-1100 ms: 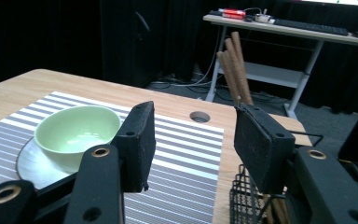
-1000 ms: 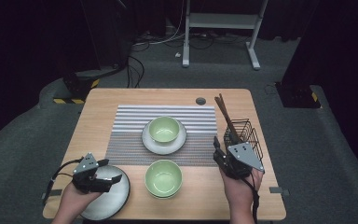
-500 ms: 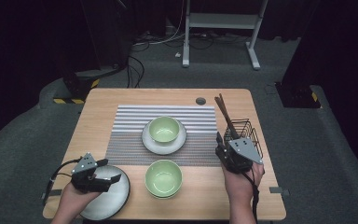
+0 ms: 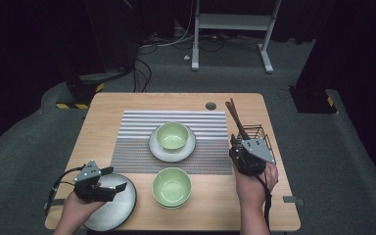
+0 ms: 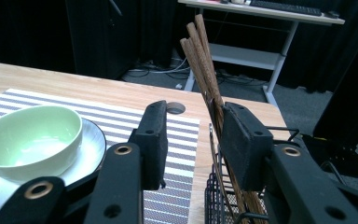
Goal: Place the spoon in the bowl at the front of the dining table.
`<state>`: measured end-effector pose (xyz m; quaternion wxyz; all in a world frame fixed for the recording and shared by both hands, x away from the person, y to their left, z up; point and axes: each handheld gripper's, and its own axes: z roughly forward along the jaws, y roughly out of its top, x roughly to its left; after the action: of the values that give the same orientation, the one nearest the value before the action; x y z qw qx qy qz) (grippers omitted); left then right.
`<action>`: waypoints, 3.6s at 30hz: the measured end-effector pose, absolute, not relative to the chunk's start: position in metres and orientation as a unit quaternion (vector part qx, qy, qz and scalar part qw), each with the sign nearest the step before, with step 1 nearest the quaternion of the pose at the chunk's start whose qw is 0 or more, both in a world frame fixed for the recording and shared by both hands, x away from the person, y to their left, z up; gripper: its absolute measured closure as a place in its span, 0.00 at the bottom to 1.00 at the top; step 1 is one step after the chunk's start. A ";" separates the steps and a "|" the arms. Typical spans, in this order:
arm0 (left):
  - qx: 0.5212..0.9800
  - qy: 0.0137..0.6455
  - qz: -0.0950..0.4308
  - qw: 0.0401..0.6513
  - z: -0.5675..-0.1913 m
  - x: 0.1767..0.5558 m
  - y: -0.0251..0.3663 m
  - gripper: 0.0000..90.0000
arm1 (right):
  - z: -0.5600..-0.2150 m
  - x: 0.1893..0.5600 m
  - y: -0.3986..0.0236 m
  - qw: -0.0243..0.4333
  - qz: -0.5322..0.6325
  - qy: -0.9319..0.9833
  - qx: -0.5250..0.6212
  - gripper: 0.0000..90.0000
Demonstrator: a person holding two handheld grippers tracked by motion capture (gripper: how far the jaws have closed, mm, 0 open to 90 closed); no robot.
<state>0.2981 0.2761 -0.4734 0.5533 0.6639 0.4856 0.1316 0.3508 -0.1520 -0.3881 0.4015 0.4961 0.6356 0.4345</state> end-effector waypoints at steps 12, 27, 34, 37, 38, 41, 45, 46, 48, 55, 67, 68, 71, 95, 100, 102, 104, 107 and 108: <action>0.667 0.482 0.131 0.553 -0.474 0.297 0.276 0.19 | -0.394 0.355 -0.151 0.405 0.423 0.632 0.508 0.73; 0.671 0.476 0.130 0.553 -0.474 0.296 0.274 0.19 | -0.397 0.360 -0.150 0.409 0.402 0.637 0.515 0.84; 0.672 0.474 0.131 0.554 -0.473 0.295 0.275 0.20 | -0.398 0.362 -0.150 0.406 0.395 0.637 0.523 0.88; 0.669 0.475 0.130 0.556 -0.473 0.295 0.274 0.20 | -0.398 0.362 -0.150 0.406 0.393 0.636 0.526 0.91; 0.669 0.475 0.130 0.557 -0.473 0.295 0.274 0.20 | -0.397 0.362 -0.151 0.406 0.393 0.635 0.526 0.91; 0.668 0.475 0.131 0.557 -0.473 0.295 0.274 0.20 | -0.397 0.362 -0.151 0.406 0.392 0.634 0.528 0.93; 0.666 0.476 0.130 0.559 -0.472 0.295 0.274 0.20 | -0.396 0.361 -0.151 0.410 0.390 0.635 0.526 0.94; 0.668 0.475 0.130 0.559 -0.473 0.295 0.274 0.20 | -0.396 0.360 -0.151 0.412 0.390 0.634 0.525 0.94; 0.668 0.474 0.131 0.558 -0.473 0.295 0.274 0.20 | -0.395 0.359 -0.151 0.419 0.392 0.631 0.523 0.95; 0.666 0.475 0.132 0.559 -0.473 0.295 0.274 0.20 | -0.390 0.353 -0.155 0.426 0.401 0.626 0.515 0.97; 0.659 0.462 0.143 0.575 -0.470 0.292 0.272 0.21 | -0.382 0.339 -0.165 0.425 0.442 0.618 0.492 0.98; 0.659 0.463 0.144 0.575 -0.471 0.292 0.272 0.21 | -0.381 0.338 -0.167 0.423 0.447 0.617 0.491 0.98; 0.659 0.464 0.143 0.575 -0.471 0.292 0.271 0.21 | -0.380 0.335 -0.170 0.420 0.458 0.612 0.489 0.98; 0.649 0.459 0.147 0.589 -0.468 0.290 0.274 0.21 | -0.375 0.318 -0.177 0.431 0.494 0.585 0.477 0.98; 0.649 0.461 0.150 0.586 -0.469 0.291 0.274 0.21 | -0.372 0.316 -0.179 0.432 0.499 0.581 0.477 0.98; 0.652 0.460 0.151 0.584 -0.470 0.291 0.275 0.21 | -0.371 0.315 -0.178 0.434 0.501 0.579 0.475 0.98; 0.651 0.461 0.151 0.584 -0.470 0.291 0.275 0.21 | -0.370 0.315 -0.178 0.437 0.502 0.578 0.472 0.98; 0.652 0.459 0.152 0.584 -0.470 0.291 0.275 0.21 | -0.369 0.315 -0.178 0.440 0.506 0.574 0.469 0.98; 0.652 0.460 0.152 0.584 -0.470 0.291 0.275 0.21 | -0.369 0.315 -0.177 0.441 0.507 0.574 0.468 0.98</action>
<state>0.2914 0.2748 -0.4697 0.5839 0.6517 0.4595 0.1523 0.3151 -0.1775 -0.3691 0.4405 0.4685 0.5739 0.5070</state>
